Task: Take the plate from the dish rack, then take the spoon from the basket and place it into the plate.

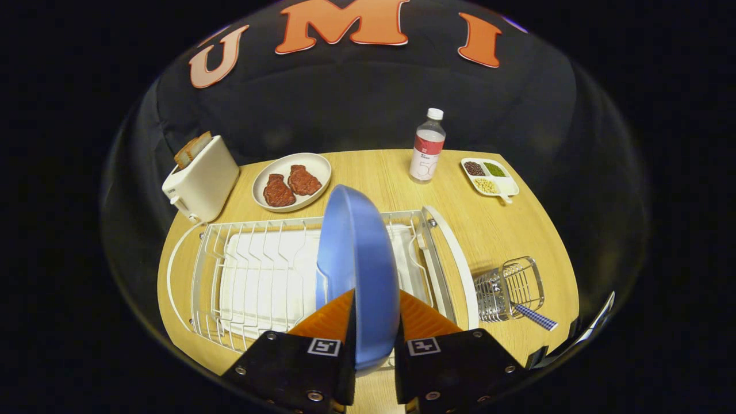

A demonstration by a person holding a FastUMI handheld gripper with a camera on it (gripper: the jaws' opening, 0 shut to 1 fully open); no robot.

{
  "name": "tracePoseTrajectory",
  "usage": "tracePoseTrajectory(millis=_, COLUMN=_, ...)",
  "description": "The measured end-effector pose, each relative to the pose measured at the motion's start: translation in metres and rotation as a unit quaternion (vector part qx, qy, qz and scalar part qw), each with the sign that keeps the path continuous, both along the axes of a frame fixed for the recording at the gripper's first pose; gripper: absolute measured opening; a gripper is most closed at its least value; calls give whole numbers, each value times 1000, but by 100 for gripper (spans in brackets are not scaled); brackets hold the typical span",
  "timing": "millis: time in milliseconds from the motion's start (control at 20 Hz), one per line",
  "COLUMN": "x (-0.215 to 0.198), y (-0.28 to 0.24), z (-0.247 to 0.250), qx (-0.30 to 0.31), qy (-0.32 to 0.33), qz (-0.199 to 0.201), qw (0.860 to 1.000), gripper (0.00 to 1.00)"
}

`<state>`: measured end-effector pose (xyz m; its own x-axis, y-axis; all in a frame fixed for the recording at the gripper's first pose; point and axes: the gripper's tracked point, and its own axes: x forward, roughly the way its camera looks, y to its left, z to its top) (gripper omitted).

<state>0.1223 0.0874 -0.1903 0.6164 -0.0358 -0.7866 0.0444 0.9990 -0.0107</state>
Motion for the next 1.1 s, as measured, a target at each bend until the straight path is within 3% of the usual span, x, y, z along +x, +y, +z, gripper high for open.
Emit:
tracePoseTrajectory(millis=100, x=1, y=0, z=4, qx=5, qy=-1, qz=-16, qw=1000, gripper=23)
tracePoseTrajectory(millis=550, x=10, y=-3, z=40, qx=-74, qy=-50, qz=0, qw=996, gripper=22)
tracePoseTrajectory(millis=1100, x=-18, y=-10, z=82, qx=-14, qy=-85, qz=-9, qw=996, gripper=22)
